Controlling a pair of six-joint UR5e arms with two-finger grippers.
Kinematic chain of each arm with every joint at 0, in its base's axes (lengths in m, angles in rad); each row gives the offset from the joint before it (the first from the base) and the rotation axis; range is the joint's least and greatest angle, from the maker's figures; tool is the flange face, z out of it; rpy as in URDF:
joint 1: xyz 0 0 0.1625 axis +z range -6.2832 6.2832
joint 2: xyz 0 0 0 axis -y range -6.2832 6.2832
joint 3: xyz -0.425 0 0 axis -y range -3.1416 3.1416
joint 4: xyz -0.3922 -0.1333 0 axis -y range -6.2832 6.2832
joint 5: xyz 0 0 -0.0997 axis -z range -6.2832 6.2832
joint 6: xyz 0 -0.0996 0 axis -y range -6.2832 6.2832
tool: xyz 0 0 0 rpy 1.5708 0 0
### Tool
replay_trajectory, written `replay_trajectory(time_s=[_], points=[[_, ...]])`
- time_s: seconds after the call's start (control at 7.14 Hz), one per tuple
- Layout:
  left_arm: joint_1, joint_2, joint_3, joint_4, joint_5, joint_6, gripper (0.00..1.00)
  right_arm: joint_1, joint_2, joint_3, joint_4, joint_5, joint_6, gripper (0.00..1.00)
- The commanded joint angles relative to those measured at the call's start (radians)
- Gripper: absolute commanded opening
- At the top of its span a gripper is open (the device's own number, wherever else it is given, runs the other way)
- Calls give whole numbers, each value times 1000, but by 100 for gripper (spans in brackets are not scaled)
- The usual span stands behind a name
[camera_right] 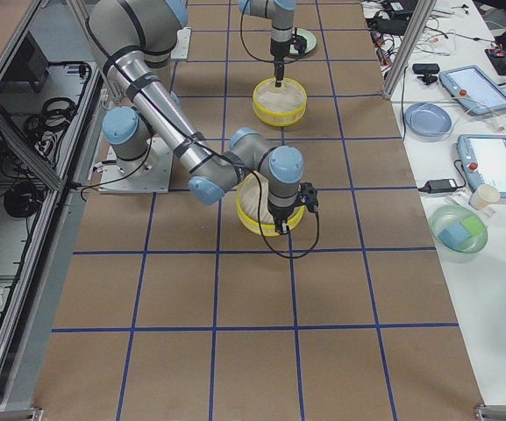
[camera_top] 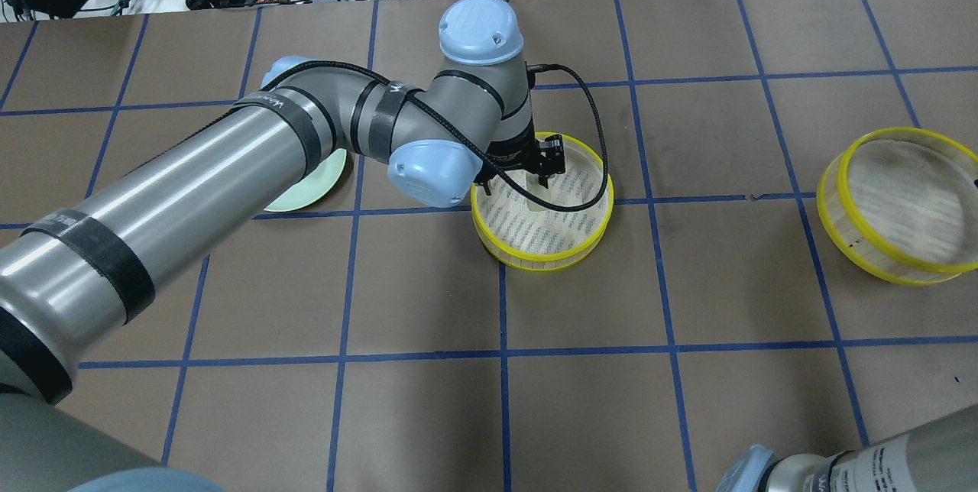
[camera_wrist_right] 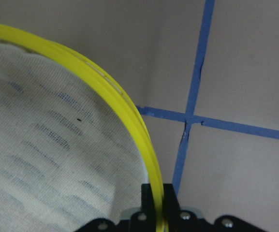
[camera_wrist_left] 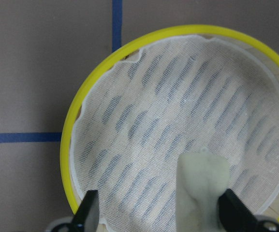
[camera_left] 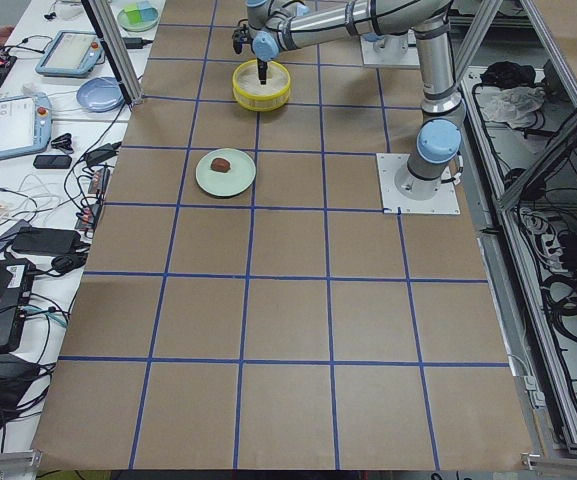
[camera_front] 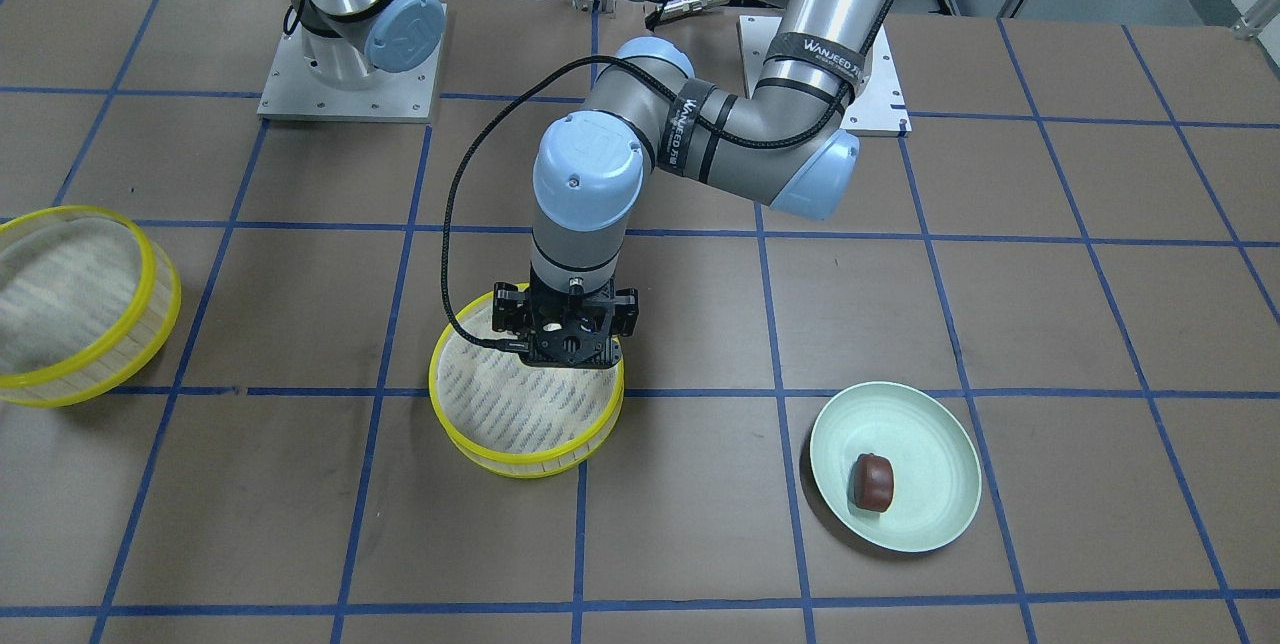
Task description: Stack buns with steamer
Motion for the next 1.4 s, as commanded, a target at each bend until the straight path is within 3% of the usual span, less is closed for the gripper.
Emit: replay_trajectory(time_s=[0.0, 0.28, 0.7, 0.98, 1.12, 1.26], points=[[18, 9, -2, -3, 2, 4, 100, 99, -71, -7, 81, -8, 93, 0], [65, 41, 3, -19, 19, 80, 100, 251, -115, -7, 116, -10, 263, 0], [379, 127, 12, -96, 17, 411, 100, 536, -130, -7, 175, 1, 663, 0], [525, 97, 12, -89, 22, 546, 100, 755, -114, -4, 172, -8, 983, 0], [539, 72, 9, -83, 28, 629, 100, 837, -97, -1, 167, -14, 1108, 0], [539, 41, -6, -83, 28, 620, 100, 857, -68, 4, 156, -14, 1117, 0]])
